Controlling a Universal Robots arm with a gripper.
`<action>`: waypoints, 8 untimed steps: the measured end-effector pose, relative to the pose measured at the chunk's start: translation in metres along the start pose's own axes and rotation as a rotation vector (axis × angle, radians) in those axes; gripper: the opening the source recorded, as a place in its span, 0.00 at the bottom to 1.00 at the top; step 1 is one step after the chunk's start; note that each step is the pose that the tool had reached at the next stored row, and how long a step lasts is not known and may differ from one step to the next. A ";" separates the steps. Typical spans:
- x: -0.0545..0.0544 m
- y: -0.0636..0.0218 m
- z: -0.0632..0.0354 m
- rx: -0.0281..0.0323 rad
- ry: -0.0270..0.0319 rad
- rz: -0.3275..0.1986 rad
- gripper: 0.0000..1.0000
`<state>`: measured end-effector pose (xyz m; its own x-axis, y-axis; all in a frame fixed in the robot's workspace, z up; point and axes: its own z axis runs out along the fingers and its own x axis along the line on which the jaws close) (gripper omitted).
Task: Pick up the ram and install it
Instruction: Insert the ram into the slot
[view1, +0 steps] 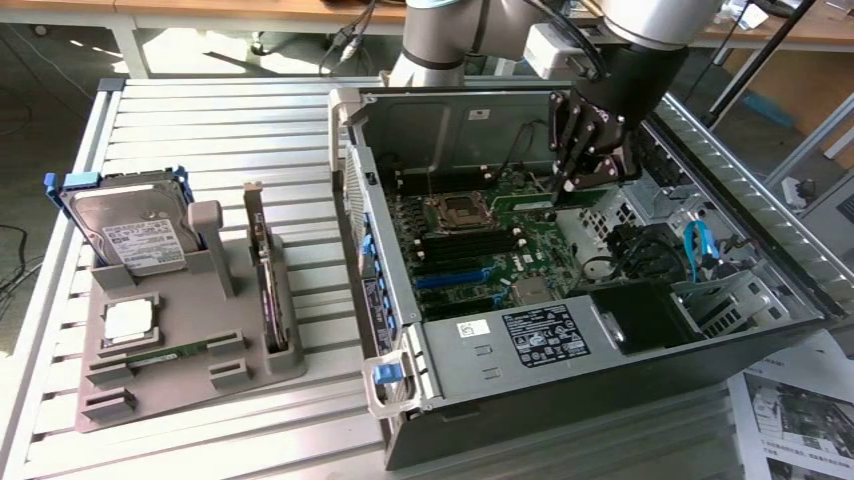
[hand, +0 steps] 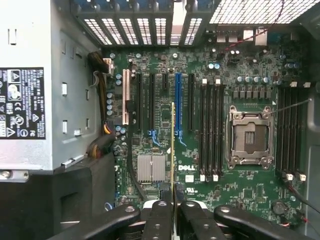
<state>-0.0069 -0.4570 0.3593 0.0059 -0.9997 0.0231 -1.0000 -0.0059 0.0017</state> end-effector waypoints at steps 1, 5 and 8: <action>-0.001 0.0001 0.0017 0.0000 0.0000 0.000 0.13; -0.009 0.0009 0.0151 0.0000 -0.0001 0.000 0.13; -0.014 0.0034 0.0216 0.0000 -0.0002 0.000 0.13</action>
<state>-0.0104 -0.4434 0.3373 0.0060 -0.9997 0.0229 -1.0000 -0.0059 0.0017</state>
